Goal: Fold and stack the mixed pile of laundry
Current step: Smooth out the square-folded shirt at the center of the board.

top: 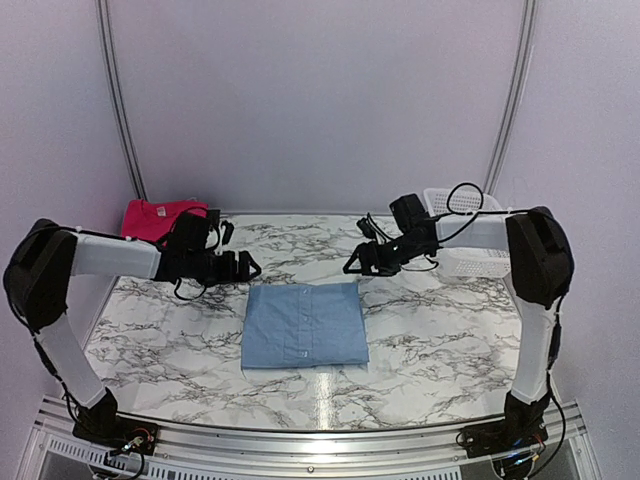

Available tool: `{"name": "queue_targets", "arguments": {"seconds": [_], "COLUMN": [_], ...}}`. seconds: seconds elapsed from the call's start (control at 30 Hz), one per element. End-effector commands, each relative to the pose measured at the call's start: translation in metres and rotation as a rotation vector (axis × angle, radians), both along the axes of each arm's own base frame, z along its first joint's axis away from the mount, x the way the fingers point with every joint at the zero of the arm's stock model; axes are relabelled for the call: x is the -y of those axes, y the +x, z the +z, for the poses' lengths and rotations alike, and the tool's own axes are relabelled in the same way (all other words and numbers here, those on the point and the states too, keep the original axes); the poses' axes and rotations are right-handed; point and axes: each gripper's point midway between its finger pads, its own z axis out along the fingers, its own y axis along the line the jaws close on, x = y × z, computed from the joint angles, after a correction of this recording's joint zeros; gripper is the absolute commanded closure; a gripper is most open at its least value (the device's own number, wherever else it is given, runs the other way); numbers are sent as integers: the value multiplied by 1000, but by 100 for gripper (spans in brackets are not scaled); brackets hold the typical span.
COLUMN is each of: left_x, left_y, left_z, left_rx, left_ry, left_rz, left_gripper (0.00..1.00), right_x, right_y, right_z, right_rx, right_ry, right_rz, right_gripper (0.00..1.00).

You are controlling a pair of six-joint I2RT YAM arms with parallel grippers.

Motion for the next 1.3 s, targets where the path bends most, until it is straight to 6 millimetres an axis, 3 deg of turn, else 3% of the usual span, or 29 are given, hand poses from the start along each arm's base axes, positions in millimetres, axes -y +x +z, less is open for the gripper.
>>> {"name": "queue_targets", "arguments": {"seconds": [0.0,0.07,0.17,0.23,0.3,0.4,0.57,0.77,1.0,1.27], "left_x": [-13,-20,-29,-17,4,36,82,112,131,94], "left_y": [11,7,-3,-11,-20,-32,-42,-31,-19,5], "left_z": [125,164,202,216,210,182,141,92,54,-23], "left_rx": [305,368,399,419,347,199,86,-41,-144,-222], "left_ry": [41,1,-78,-135,-198,-323,-405,-428,-486,-432], "left_rz": [-6,38,98,21,-84,-177,-232,-241,-245,-114], "left_gripper": [1,1,1,1,1,1,1,1,1,1], "right_x": [23,29,39,48,41,9,-55,-94,-104,-60], "right_y": [22,19,16,16,4,-18,-46,-45,-35,-14], "right_z": [121,154,193,202,207,189,150,102,52,-36], "right_rx": [274,358,478,482,418,211,85,-49,-178,-254], "right_ry": [29,41,101,160,297,442,500,532,559,446], "right_rz": [-62,-72,-136,-194,-100,21,111,126,86,-13], "right_gripper": [13,5,2,1,2,1,1,1,2,2]}}
